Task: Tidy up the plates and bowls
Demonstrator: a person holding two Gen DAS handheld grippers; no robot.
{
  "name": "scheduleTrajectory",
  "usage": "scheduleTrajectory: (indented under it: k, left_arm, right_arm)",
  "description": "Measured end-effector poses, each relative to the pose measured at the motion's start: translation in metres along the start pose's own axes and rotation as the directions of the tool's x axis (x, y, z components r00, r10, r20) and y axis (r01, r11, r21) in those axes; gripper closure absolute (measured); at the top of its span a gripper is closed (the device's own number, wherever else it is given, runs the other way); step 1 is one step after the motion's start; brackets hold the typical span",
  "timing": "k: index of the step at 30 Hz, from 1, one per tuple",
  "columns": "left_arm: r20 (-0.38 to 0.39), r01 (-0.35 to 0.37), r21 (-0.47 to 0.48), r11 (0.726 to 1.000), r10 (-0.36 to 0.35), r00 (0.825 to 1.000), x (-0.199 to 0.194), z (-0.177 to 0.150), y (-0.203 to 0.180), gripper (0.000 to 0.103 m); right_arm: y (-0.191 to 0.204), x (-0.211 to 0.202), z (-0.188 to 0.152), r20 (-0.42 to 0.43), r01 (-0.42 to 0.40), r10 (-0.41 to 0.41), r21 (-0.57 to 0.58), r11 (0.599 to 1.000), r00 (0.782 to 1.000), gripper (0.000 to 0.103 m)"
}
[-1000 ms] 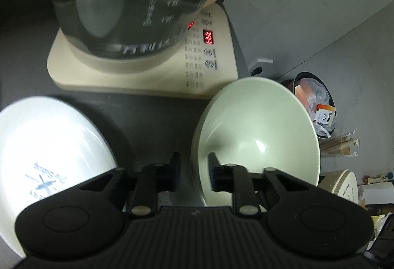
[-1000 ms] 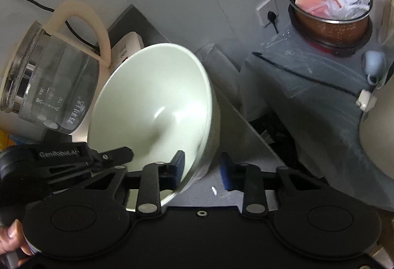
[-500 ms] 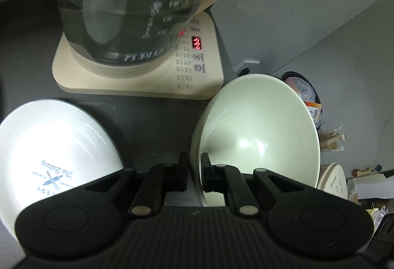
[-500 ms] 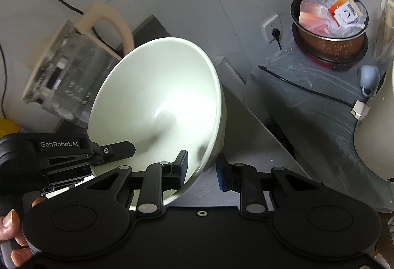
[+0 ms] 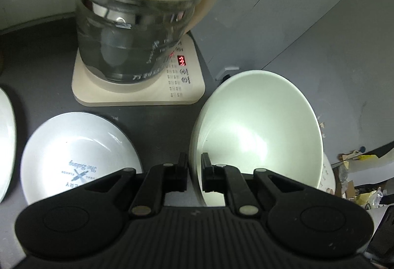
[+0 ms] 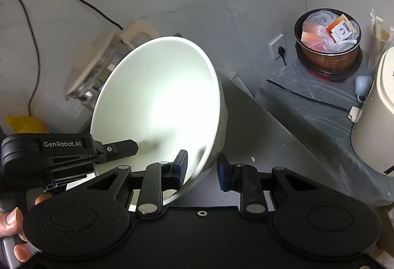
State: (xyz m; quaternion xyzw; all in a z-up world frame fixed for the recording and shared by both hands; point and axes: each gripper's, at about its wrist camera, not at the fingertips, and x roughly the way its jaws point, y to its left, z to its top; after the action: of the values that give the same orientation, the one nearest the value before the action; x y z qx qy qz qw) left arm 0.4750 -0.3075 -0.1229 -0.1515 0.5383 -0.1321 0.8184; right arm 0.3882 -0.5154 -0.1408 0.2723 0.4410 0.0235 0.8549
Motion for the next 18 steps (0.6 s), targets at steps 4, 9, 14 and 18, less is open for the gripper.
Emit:
scheduleTrajectory:
  k: [4, 9, 14, 18]
  left_arm:
    - [0.027, 0.02, 0.018, 1.0, -0.02, 0.999, -0.021, -0.006, 0.004, 0.094]
    - [0.045, 0.034, 0.023, 0.999, -0.035, 0.998, -0.042, -0.019, 0.012, 0.095]
    - [0.052, 0.043, 0.012, 0.999, -0.044, 0.998, -0.058, -0.033, 0.023, 0.095]
    - [0.048, 0.054, -0.011, 0.998, -0.053, 0.997, -0.071, -0.042, 0.031, 0.095]
  right_arm:
    - [0.009, -0.014, -0.01, 0.018, -0.009, 0.009, -0.006, 1.0, 1.0, 0.077]
    - [0.017, -0.027, -0.024, 0.026, -0.023, 0.023, -0.005, 1.0, 0.999, 0.077]
    - [0.022, -0.039, -0.036, 0.02, -0.04, 0.04, 0.004, 0.999, 0.999, 0.077]
    - [0.027, -0.05, -0.044, 0.025, -0.058, 0.058, 0.01, 0.998, 0.998, 0.077]
